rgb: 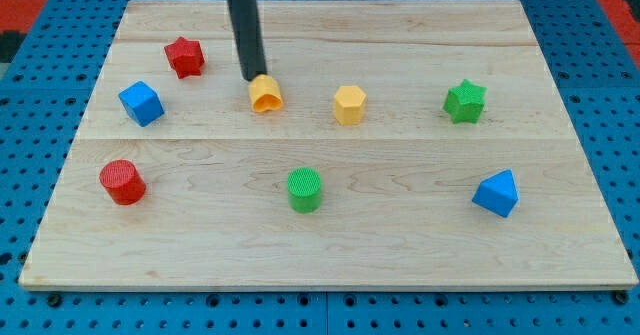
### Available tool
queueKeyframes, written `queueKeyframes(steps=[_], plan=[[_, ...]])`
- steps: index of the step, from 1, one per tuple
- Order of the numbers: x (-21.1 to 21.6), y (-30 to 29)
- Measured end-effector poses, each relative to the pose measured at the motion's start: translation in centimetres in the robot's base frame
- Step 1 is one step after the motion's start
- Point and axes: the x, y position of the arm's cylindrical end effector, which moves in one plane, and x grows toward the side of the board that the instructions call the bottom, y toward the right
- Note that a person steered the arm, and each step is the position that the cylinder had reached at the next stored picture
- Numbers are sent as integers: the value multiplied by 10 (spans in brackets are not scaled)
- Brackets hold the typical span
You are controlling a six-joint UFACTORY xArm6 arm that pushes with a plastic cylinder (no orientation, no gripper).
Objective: Move the blue cube towards the yellow heart
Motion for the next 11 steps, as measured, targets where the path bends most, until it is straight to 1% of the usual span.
queueKeyframes(steps=[1, 2, 3, 4, 5, 6, 7, 8, 9, 10, 11], plan=[[24, 19], [-5, -31], [-11, -99], [-8, -164], [22, -173], [37, -205], [56, -171], [47, -139], [23, -141], [12, -115], [12, -59]])
